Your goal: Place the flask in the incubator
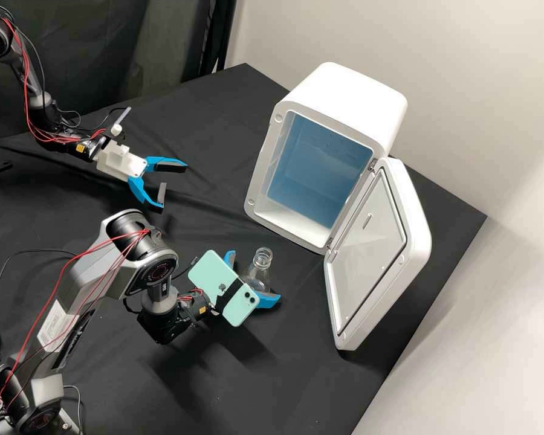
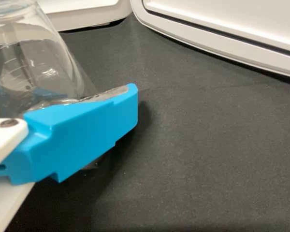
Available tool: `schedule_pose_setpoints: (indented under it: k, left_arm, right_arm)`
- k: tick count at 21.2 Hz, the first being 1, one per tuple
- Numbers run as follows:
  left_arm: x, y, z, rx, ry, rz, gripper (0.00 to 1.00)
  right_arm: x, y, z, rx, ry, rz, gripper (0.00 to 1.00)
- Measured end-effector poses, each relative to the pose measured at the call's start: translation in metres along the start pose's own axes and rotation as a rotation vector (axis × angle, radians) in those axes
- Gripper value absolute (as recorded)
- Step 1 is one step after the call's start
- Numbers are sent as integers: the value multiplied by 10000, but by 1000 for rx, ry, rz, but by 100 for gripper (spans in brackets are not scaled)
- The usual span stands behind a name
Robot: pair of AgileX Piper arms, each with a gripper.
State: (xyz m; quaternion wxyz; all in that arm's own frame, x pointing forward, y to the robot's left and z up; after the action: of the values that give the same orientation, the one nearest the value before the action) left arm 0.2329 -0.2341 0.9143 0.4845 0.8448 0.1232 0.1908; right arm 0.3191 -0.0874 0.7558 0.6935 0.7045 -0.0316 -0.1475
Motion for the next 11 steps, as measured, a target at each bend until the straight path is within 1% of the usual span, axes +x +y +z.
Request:
schedule_pose_setpoints:
  k: [2, 4, 6, 7, 10, 11]
  left_arm:
    - [-10, 18, 8, 2, -1, 5, 100]
    - [-21, 11, 12, 1, 0, 1, 100]
    - [-68, 28, 37, 1, 0, 2, 100]
    - [-87, 52, 52, 4, -2, 7, 100]
    - [-131, 123, 108, 26, -31, 20, 100]
    - [-155, 159, 114, 34, -38, 27, 100]
  right_arm:
    - [0, 0, 0, 0, 0, 0, 100]
    - [0, 0, 0, 0, 0, 0, 100]
    - [0, 0, 0, 0, 0, 0, 100]
    - [0, -2, -2, 0, 1, -1, 100]
    - [2, -24, -25, -3, 7, -7, 100]
    - [2, -23, -24, -3, 7, -7, 100]
